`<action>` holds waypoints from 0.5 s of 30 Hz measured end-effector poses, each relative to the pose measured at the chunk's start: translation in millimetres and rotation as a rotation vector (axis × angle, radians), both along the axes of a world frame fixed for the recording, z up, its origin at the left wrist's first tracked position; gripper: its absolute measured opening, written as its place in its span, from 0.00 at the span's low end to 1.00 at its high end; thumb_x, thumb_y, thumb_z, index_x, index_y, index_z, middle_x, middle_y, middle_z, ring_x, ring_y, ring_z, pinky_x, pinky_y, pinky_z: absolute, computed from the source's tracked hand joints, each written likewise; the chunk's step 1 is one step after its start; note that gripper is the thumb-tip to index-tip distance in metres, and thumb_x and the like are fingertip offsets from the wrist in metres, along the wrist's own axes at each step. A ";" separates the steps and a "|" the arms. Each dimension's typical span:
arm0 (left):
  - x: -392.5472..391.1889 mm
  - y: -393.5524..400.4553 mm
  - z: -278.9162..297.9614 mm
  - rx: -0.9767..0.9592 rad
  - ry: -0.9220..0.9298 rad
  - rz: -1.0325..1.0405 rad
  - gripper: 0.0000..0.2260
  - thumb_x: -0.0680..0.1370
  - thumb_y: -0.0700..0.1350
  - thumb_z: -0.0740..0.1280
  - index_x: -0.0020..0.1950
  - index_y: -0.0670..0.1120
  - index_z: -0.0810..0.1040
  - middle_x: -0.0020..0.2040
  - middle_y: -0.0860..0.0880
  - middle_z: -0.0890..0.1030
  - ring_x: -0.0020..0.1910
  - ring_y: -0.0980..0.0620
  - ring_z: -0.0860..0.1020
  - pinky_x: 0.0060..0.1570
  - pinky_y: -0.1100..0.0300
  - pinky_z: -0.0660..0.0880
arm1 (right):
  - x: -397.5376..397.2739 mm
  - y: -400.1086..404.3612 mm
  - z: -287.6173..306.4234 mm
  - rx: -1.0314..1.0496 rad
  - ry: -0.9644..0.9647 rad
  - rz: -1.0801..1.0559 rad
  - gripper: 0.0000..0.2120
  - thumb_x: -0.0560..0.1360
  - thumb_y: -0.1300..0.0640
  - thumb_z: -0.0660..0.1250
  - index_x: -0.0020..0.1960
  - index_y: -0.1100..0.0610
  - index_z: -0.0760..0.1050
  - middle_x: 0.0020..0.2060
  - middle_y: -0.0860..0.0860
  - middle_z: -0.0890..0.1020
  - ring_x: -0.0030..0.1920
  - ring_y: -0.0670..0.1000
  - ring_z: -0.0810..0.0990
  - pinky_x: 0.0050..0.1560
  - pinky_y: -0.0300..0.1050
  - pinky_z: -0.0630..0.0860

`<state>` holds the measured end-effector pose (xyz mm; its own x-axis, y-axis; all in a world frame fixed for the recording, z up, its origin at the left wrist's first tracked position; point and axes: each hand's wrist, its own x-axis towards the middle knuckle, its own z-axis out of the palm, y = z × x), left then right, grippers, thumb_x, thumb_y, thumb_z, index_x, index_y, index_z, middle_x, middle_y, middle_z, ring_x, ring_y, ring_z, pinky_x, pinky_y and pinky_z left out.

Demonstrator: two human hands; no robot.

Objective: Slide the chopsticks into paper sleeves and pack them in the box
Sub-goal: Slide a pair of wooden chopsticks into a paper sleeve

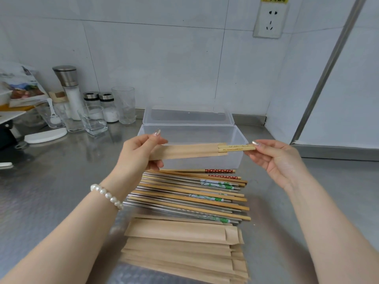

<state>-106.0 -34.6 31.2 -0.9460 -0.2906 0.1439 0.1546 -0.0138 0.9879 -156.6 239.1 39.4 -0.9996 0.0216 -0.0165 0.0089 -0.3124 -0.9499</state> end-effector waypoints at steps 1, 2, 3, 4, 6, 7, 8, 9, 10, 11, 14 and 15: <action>-0.5 -0.5 -0.7 -0.003 0.015 0.012 0.11 0.75 0.50 0.65 0.42 0.43 0.79 0.36 0.45 0.77 0.22 0.52 0.73 0.22 0.63 0.70 | 0.0 -0.6 -0.5 0.011 -0.011 0.009 0.03 0.73 0.69 0.64 0.45 0.65 0.76 0.34 0.58 0.85 0.36 0.53 0.85 0.32 0.36 0.80; -0.7 -1.6 -0.8 -0.010 0.029 0.019 0.11 0.73 0.50 0.67 0.41 0.43 0.79 0.35 0.45 0.77 0.22 0.52 0.73 0.23 0.63 0.71 | -0.2 -1.4 -1.6 0.024 -0.022 0.017 0.03 0.73 0.69 0.64 0.46 0.66 0.76 0.36 0.59 0.85 0.36 0.54 0.85 0.33 0.37 0.80; -0.7 -2.7 -0.8 -0.021 0.040 0.025 0.10 0.71 0.50 0.69 0.41 0.42 0.79 0.35 0.45 0.77 0.22 0.52 0.73 0.23 0.63 0.71 | -0.3 -3.0 -2.7 0.046 -0.031 0.023 0.04 0.74 0.68 0.64 0.48 0.67 0.76 0.39 0.61 0.84 0.36 0.54 0.85 0.34 0.38 0.81; -0.7 -3.7 -1.0 -0.039 0.048 0.033 0.09 0.69 0.48 0.71 0.41 0.42 0.79 0.34 0.45 0.77 0.22 0.53 0.73 0.23 0.64 0.72 | -0.2 -5.3 -4.2 0.082 -0.037 0.021 0.05 0.74 0.68 0.64 0.49 0.68 0.76 0.41 0.62 0.84 0.36 0.55 0.85 0.34 0.38 0.81; -1.1 -4.7 -2.0 -0.071 0.056 0.057 0.07 0.68 0.42 0.73 0.41 0.42 0.78 0.33 0.45 0.77 0.22 0.53 0.73 0.23 0.65 0.71 | -0.2 -12.2 -7.4 0.161 -0.033 0.010 0.07 0.75 0.66 0.65 0.51 0.68 0.76 0.43 0.63 0.83 0.37 0.55 0.85 0.34 0.39 0.81; -1.5 -5.0 -2.2 -0.084 0.058 0.069 0.07 0.68 0.40 0.74 0.42 0.42 0.78 0.33 0.45 0.77 0.22 0.54 0.73 0.24 0.65 0.71 | 0.3 -16.0 -8.6 0.184 -0.027 0.010 0.07 0.75 0.65 0.64 0.51 0.67 0.76 0.43 0.63 0.83 0.37 0.55 0.85 0.35 0.40 0.81; -1.8 -5.7 -2.3 -0.097 0.062 0.082 0.07 0.68 0.38 0.74 0.42 0.42 0.78 0.33 0.45 0.77 0.22 0.54 0.73 0.24 0.65 0.71 | 1.0 -19.7 -9.1 0.196 -0.022 0.012 0.07 0.76 0.64 0.63 0.50 0.66 0.76 0.44 0.62 0.82 0.37 0.55 0.85 0.35 0.40 0.82; -2.0 -6.1 -1.8 -0.107 0.068 0.095 0.07 0.68 0.38 0.74 0.42 0.41 0.78 0.32 0.45 0.77 0.22 0.54 0.73 0.24 0.66 0.72 | 1.8 -22.4 -9.1 0.202 -0.019 0.010 0.07 0.77 0.63 0.62 0.51 0.66 0.76 0.44 0.62 0.82 0.37 0.55 0.85 0.36 0.41 0.82; -2.1 -7.1 -1.4 -0.110 0.074 0.107 0.07 0.67 0.37 0.74 0.42 0.41 0.78 0.32 0.44 0.77 0.21 0.55 0.73 0.24 0.66 0.72 | 2.7 -24.4 -8.7 0.208 -0.016 0.007 0.07 0.77 0.62 0.62 0.51 0.65 0.76 0.44 0.61 0.82 0.38 0.55 0.85 0.37 0.42 0.82; -2.4 -7.9 -1.0 -0.109 0.082 0.117 0.07 0.67 0.37 0.74 0.42 0.41 0.78 0.31 0.44 0.76 0.21 0.55 0.73 0.24 0.66 0.72 | 3.5 -25.8 -8.3 0.216 -0.009 0.005 0.08 0.77 0.62 0.63 0.52 0.65 0.76 0.44 0.60 0.82 0.39 0.55 0.85 0.37 0.42 0.82; -2.7 -9.8 0.2 -0.119 0.107 0.110 0.07 0.67 0.37 0.74 0.42 0.41 0.78 0.29 0.46 0.76 0.21 0.55 0.73 0.24 0.67 0.71 | 5.8 -24.9 -7.6 0.273 0.029 -0.003 0.07 0.76 0.65 0.64 0.52 0.63 0.77 0.45 0.59 0.83 0.39 0.54 0.85 0.38 0.41 0.82; -2.5 -10.3 0.6 -0.135 0.108 0.094 0.08 0.67 0.37 0.74 0.41 0.42 0.78 0.29 0.47 0.77 0.22 0.55 0.73 0.24 0.66 0.71 | 6.4 -24.0 -6.9 0.278 0.037 -0.011 0.07 0.75 0.67 0.63 0.51 0.62 0.78 0.45 0.59 0.83 0.38 0.54 0.85 0.38 0.40 0.82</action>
